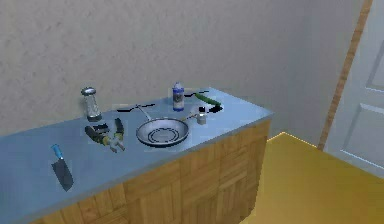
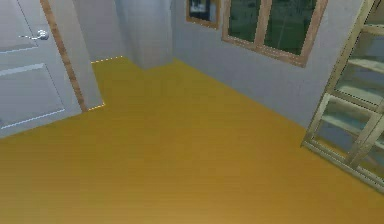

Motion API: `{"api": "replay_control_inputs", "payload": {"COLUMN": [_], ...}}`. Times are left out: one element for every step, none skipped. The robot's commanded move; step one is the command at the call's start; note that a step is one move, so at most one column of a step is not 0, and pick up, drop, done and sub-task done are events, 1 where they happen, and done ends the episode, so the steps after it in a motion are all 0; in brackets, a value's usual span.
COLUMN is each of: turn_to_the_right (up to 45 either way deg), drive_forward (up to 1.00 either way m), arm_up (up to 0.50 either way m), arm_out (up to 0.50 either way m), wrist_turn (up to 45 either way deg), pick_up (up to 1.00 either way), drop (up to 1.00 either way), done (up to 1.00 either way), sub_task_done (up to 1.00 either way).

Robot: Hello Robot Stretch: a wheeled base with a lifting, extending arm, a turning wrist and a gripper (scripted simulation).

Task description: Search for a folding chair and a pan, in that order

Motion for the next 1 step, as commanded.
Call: {"api": "replay_control_inputs", "payload": {"turn_to_the_right": [0.0], "drive_forward": [0.0], "arm_up": [0.0], "arm_out": [0.0], "wrist_turn": [0.0], "pick_up": [0.0], "drop": [0.0], "done": [1.0], "sub_task_done": [0.0]}}
